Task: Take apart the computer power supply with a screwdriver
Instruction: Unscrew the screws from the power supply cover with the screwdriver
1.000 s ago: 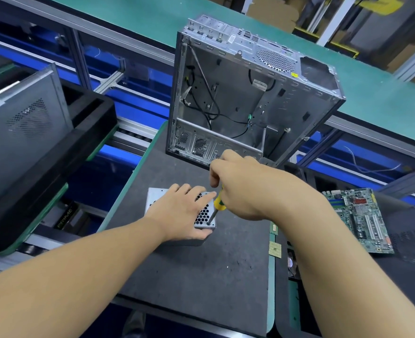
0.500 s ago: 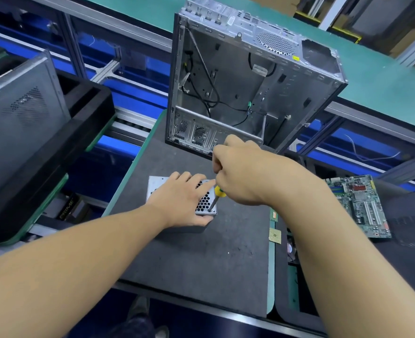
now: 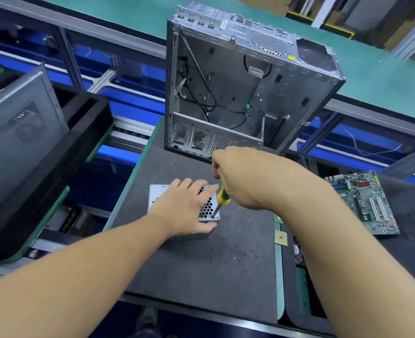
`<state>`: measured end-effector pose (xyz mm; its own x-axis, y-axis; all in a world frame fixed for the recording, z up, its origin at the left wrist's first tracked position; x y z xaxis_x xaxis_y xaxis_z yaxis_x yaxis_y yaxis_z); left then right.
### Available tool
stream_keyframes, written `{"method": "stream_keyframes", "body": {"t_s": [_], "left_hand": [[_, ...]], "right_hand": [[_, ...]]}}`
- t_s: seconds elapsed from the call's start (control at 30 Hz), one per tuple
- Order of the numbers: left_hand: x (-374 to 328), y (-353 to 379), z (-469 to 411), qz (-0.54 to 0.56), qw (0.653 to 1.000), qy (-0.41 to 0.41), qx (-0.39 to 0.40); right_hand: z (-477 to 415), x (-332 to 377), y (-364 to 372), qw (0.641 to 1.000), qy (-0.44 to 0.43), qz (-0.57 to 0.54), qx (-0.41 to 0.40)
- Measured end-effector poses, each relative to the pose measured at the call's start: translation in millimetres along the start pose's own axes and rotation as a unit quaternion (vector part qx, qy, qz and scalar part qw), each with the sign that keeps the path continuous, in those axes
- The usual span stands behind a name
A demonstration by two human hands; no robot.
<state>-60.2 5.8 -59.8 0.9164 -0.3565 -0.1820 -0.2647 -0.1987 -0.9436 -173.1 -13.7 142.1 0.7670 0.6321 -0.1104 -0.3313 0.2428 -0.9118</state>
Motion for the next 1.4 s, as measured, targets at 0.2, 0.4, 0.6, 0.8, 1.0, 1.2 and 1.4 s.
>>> {"method": "stream_keyframes", "body": {"t_s": [0.2, 0.4, 0.6, 0.8, 1.0, 1.2, 1.4], "left_hand": [[0, 0, 0, 0.009, 1.000, 0.001, -0.014], [-1, 2, -1, 0.018, 0.999, 0.015, -0.041], [-1, -2, 0, 0.016, 1.000, 0.004, -0.008], [1, 1, 0, 0.004, 1.000, -0.001, 0.012], [1, 1, 0, -0.005, 1.000, -0.006, 0.026], [2, 4, 1, -0.027, 0.998, -0.025, 0.053], [0, -2, 1, -0.016, 1.000, 0.003, 0.016]], "right_hand": [[3, 2, -3, 1.000, 0.000, 0.011, 0.022], [10, 3, -6, 0.999, -0.010, -0.008, 0.052], [10, 3, -7, 0.997, 0.025, -0.056, 0.036], [6, -1, -1, 1.000, 0.016, -0.019, 0.009], [7, -7, -4, 0.997, 0.016, -0.077, 0.007], [1, -7, 6, 0.998, 0.029, -0.024, -0.050], [9, -12, 2, 0.996, 0.015, -0.086, -0.004]]}}
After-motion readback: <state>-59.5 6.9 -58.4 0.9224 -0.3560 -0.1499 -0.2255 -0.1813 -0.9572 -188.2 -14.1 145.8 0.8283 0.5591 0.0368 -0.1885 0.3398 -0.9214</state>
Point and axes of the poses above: each hand's wrist, its own z-axis away from the middle knuckle, its own y-axis out of the palm, x = y × z, the point moved 1 cm from there along -z, towards the middle knuckle, and after that the axes turned 7 degrees about z, right-handed, at the moved point
